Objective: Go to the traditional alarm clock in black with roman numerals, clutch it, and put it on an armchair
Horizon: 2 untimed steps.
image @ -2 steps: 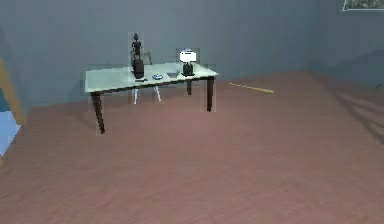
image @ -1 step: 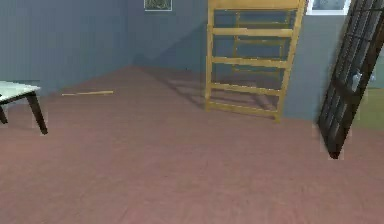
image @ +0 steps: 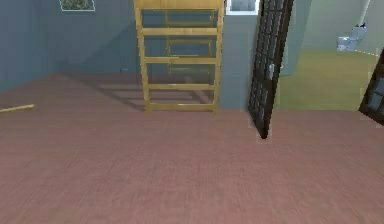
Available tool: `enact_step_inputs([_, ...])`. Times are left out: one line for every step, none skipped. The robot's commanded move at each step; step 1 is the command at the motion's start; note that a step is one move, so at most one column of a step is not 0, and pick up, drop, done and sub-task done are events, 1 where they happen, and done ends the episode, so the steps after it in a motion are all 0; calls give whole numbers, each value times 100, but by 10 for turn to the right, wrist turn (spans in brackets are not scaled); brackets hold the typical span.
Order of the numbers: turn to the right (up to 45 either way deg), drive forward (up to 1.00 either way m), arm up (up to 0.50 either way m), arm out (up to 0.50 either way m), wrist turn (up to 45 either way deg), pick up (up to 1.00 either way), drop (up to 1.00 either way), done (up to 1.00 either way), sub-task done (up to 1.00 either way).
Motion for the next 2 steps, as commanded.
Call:
enact_step_inputs([0, 5, 0, 0, 0, 0, 0, 0, 0])
enact_step_inputs([-450, 0, 0, 0, 0, 0, 0, 0, 0])
